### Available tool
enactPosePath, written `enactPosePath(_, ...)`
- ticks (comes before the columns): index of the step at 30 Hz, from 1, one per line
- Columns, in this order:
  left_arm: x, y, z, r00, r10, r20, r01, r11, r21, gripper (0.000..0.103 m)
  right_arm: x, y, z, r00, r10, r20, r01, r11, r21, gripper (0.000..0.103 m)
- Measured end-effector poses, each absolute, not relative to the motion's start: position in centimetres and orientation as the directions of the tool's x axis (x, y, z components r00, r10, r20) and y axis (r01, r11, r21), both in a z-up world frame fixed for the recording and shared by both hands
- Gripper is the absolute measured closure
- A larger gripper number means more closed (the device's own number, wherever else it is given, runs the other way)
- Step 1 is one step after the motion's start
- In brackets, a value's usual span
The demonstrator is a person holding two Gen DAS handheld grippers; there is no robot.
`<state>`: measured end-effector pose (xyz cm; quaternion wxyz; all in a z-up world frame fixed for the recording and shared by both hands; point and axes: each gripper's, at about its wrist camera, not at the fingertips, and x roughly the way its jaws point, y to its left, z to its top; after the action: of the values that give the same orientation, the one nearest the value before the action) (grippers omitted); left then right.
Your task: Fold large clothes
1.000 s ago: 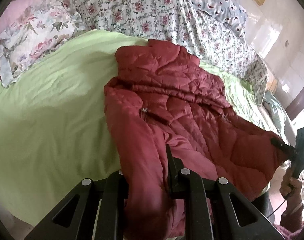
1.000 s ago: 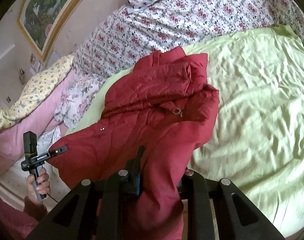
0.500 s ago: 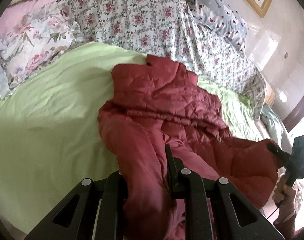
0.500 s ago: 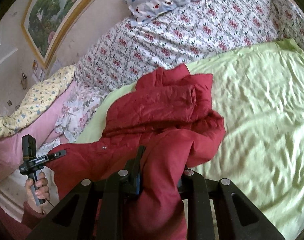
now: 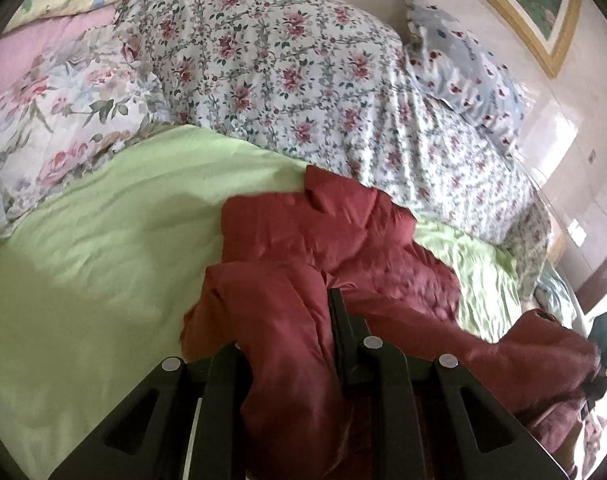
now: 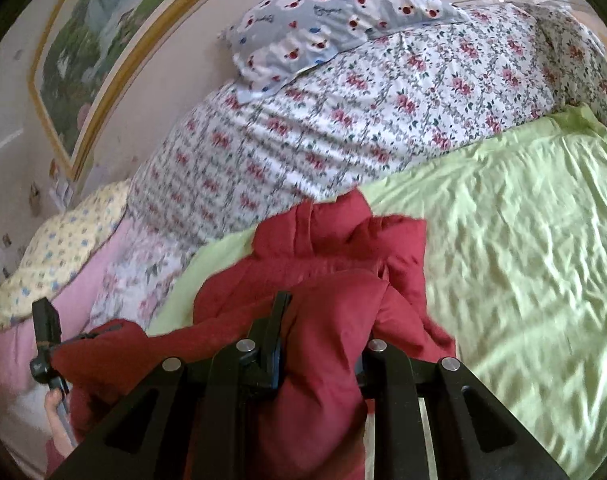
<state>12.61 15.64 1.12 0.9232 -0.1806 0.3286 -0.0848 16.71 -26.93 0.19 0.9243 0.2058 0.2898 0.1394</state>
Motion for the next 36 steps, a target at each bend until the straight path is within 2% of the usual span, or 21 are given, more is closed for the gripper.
enactPosePath(11,24.2,14.5,-0.5,0.75,-0.224,-0.622,-0.046,0.921,-0.387,0.083,26.2,-28.0,-1.8,0.806,0.307,-0.506,-0.011,0.862,0.507,0.084)
enactPosePath(25,39.1,13.9,-6.8,0.69,-0.178,-0.701,-0.132,0.922,-0.364,0.08,35.0,-28.9,-7.4,0.797,0.197,-0.571,0.147,0.854,0.499,0.082)
enactPosePath(32,42.7,13.3,-7.8,0.678,-0.169,-0.716,-0.137,0.927,-0.348,0.08,38.5,-28.4,-9.2,0.785,0.109,-0.61,0.203,0.884,0.42,0.081)
enactPosePath(36,40.0,13.4,-5.7,0.716,-0.155,-0.681,-0.113,0.936,-0.332,0.075,39.8,-28.0,-9.8,0.773,0.094,-0.627,0.212,0.894,0.396,0.081)
